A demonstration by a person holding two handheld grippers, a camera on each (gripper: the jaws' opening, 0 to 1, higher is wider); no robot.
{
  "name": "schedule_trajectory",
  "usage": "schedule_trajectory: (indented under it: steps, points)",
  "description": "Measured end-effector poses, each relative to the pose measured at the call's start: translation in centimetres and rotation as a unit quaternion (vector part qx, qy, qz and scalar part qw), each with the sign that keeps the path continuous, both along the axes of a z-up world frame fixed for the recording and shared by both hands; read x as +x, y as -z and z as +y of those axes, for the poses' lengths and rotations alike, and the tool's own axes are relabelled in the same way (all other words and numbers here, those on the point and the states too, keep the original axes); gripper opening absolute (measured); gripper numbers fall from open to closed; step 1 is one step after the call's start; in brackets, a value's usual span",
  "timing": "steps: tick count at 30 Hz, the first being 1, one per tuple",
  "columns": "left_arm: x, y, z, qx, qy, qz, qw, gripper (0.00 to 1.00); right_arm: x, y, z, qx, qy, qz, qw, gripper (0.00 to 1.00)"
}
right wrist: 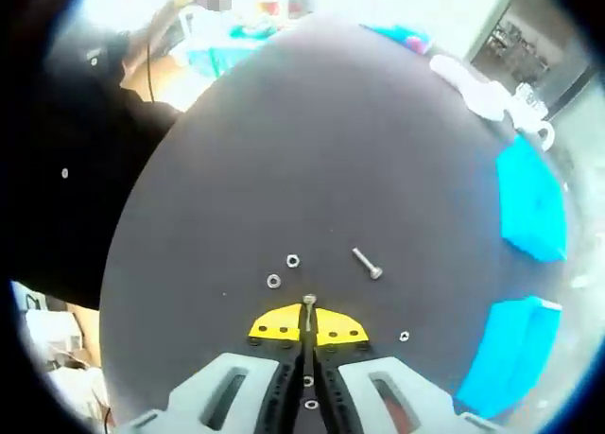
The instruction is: Sort the screws, nuts, and washers into the corresponding bins
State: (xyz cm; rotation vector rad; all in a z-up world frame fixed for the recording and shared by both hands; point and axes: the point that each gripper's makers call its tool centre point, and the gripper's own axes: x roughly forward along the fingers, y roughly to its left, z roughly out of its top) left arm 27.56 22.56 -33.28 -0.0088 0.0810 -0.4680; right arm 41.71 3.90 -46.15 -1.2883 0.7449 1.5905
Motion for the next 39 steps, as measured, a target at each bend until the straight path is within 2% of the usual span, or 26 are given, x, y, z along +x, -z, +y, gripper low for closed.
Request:
schedule_trajectory:
  steps: [4, 8, 10, 14, 18, 21, 24, 26, 27, 28, 30, 32, 34, 36, 38, 39]
  points:
    - [-0.1, -0.1, -0.1, 0.000, 0.002, -0.001, 1.0000, 0.60, -0.4, -0.5, -0.6, 0.006, 0.013, 0.007, 0.9999, 0.00]
    - [0.2, -0.3, -0.1, -0.001, 0.004, -0.004, 1.0000, 0.60, -1.0, -1.1, -0.9, 0.035, 0.041, 0.024, 0.9982, 0.00]
    - [0.4, -0.5, -0.2, -0.001, 0.006, -0.006, 1.0000, 0.60, -1.0, -1.8, -0.8, 0.064, 0.059, 0.027, 0.9958, 0.00]
    - [0.8, -0.7, -0.6, -0.002, 0.012, -0.009, 0.9999, 0.60, -0.9, -3.5, -1.0, 0.120, 0.098, 0.041, 0.9871, 0.00]
    - [1.1, -1.0, -1.3, -0.002, 0.023, -0.012, 0.9997, 0.60, -0.5, -5.5, -2.0, 0.186, 0.145, 0.046, 0.9708, 0.00]
    - [1.4, -1.1, -1.7, -0.002, 0.030, -0.015, 0.9994, 0.60, 0.0, -7.2, -2.9, 0.245, 0.182, 0.040, 0.9514, 0.00]
    - [1.6, -1.3, -1.9, -0.003, 0.034, -0.018, 0.9993, 0.60, 0.6, -8.7, -4.0, 0.307, 0.230, 0.032, 0.9229, 0.00]
    - [1.7, -1.5, -2.1, -0.002, 0.038, -0.020, 0.9991, 0.60, 0.8, -9.3, -5.0, 0.336, 0.252, 0.021, 0.9073, 0.00]
    - [1.8, -1.6, -2.2, -0.002, 0.040, -0.021, 0.9990, 0.60, 0.9, -9.4, -5.4, 0.344, 0.261, 0.017, 0.9018, 0.00]
    - [1.8, -1.8, -2.3, -0.002, 0.041, -0.023, 0.9989, 0.60, 0.9, -9.8, -6.1, 0.359, 0.272, 0.001, 0.8930, 0.00]
    - [1.9, -2.0, -2.3, -0.003, 0.043, -0.026, 0.9987, 0.60, 1.0, -10.6, -7.2, 0.384, 0.290, -0.011, 0.8762, 0.00]
    - [2.0, -2.2, -2.3, -0.003, 0.043, -0.029, 0.9986, 0.60, 0.9, -11.4, -8.1, 0.411, 0.316, -0.021, 0.8546, 0.00]
    - [2.0, -2.3, -2.3, -0.004, 0.043, -0.032, 0.9986, 0.60, 0.9, -12.4, -9.0, 0.444, 0.337, -0.038, 0.8296, 0.00]
    - [2.0, -2.4, -2.3, -0.005, 0.043, -0.033, 0.9985, 0.60, 0.8, -12.7, -10.2, 0.460, 0.356, -0.050, 0.8121, 0.00]
    - [2.1, -2.5, -2.2, -0.004, 0.042, -0.034, 0.9985, 0.60, 0.7, -13.3, -11.2, 0.484, 0.372, -0.063, 0.7897, 0.00]
    - [2.1, -2.5, -2.1, -0.004, 0.041, -0.034, 0.9986, 0.60, 0.5, -13.4, -11.5, 0.489, 0.377, -0.063, 0.7839, 0.00]
